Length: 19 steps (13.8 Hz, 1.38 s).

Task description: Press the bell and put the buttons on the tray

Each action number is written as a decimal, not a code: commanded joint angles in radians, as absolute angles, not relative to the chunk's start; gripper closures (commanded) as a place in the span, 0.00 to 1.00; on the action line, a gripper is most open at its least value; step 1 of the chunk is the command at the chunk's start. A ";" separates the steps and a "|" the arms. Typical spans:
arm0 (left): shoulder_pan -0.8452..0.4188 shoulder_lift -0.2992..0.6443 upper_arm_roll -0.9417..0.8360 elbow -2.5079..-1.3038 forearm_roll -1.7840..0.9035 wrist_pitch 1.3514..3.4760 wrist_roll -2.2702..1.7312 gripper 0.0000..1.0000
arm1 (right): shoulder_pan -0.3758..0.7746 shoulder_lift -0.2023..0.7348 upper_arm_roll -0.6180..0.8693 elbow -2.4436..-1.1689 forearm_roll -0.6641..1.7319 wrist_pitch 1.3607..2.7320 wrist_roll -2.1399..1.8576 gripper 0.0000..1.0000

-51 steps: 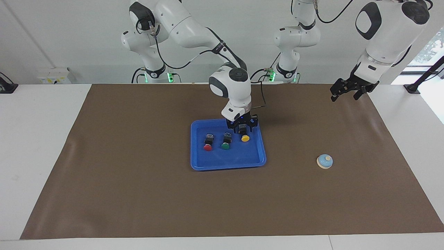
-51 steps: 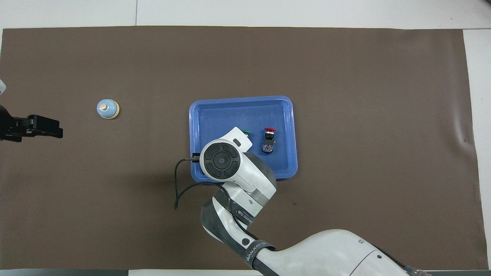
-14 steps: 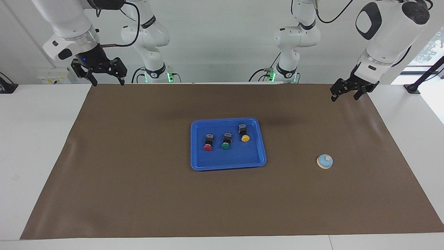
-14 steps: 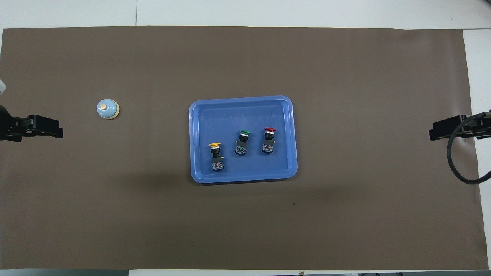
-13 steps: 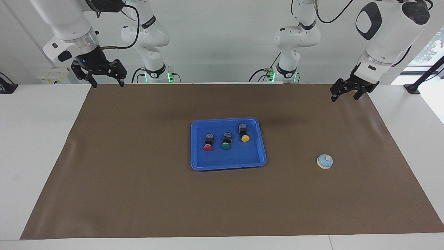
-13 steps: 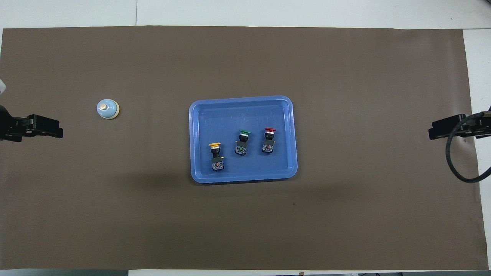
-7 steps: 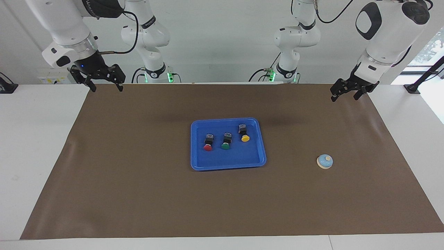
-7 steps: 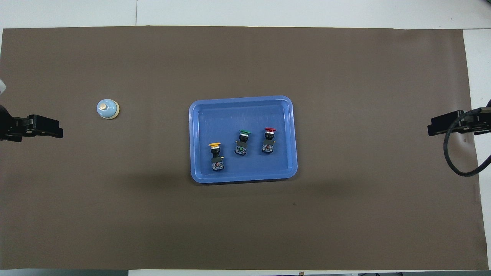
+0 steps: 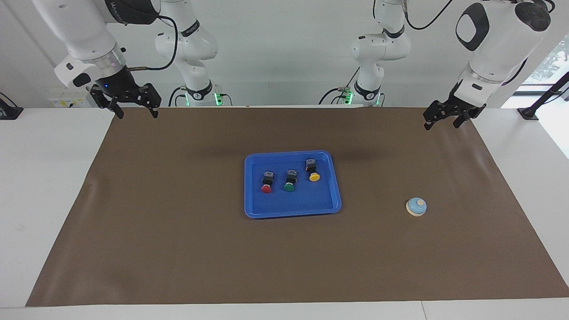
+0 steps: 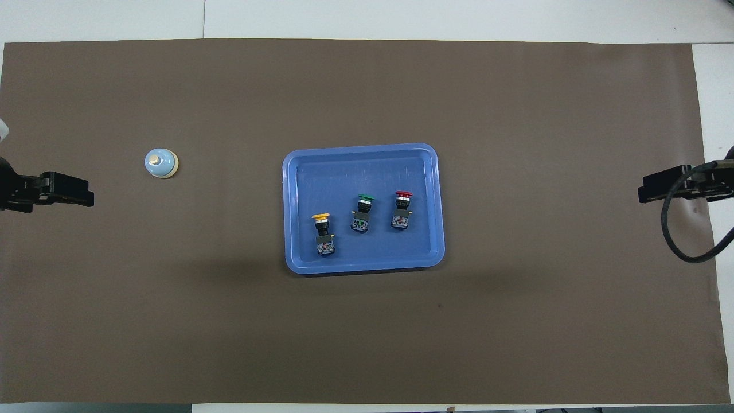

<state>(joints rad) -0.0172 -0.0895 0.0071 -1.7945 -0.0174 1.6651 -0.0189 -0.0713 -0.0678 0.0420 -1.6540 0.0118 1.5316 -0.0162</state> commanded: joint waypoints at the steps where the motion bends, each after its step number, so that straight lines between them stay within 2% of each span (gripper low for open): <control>1: -0.015 -0.100 0.008 -1.796 -0.012 1.663 -0.020 0.00 | -0.084 -0.081 0.044 -1.666 0.011 1.531 -0.023 0.00; 16: -0.029 -0.100 -0.002 -1.810 -0.012 1.702 -0.009 0.01 | -0.077 -0.083 0.046 -1.666 0.011 1.528 -0.026 0.00; 17: -0.029 -0.100 -0.003 -1.822 -0.012 1.735 -0.012 0.55 | -0.077 -0.083 0.046 -1.666 0.011 1.528 -0.026 0.00; 18: -0.034 -0.089 -0.003 -1.824 -0.012 1.744 -0.015 0.95 | -0.077 -0.083 0.045 -1.666 0.011 1.528 -0.026 0.00; 19: -0.043 -0.080 -0.002 -1.830 -0.012 1.759 -0.026 1.00 | -0.077 -0.083 0.046 -1.666 0.011 1.528 -0.026 0.00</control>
